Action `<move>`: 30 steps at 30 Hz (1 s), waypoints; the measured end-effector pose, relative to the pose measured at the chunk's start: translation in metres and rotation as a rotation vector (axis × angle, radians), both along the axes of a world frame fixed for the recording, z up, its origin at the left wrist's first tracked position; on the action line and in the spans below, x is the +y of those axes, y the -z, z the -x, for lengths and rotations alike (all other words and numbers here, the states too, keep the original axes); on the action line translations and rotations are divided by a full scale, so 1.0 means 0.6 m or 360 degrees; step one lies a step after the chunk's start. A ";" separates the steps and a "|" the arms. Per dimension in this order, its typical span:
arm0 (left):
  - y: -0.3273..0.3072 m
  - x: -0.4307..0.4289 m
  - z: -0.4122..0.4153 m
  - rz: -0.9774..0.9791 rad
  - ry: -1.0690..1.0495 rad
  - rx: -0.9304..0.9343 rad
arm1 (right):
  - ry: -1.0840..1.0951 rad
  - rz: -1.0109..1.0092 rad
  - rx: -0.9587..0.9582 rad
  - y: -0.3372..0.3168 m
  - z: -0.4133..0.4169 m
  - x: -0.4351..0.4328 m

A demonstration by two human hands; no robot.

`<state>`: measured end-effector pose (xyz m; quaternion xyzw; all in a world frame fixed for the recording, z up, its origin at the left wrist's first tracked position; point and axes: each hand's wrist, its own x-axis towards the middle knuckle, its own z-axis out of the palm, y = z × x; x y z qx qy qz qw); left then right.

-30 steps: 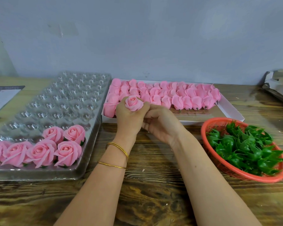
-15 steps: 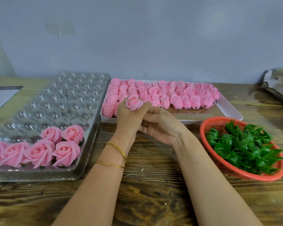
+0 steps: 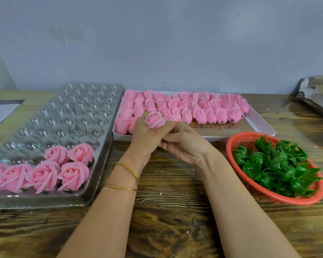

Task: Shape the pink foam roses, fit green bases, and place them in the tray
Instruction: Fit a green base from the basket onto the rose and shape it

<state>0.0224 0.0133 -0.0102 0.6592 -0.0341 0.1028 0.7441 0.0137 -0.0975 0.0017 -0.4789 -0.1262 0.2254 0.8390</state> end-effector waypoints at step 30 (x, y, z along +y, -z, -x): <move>0.004 0.003 -0.008 0.0079 -0.0039 -0.0130 | 0.0253 0.0181 -0.0294 0.004 -0.003 0.011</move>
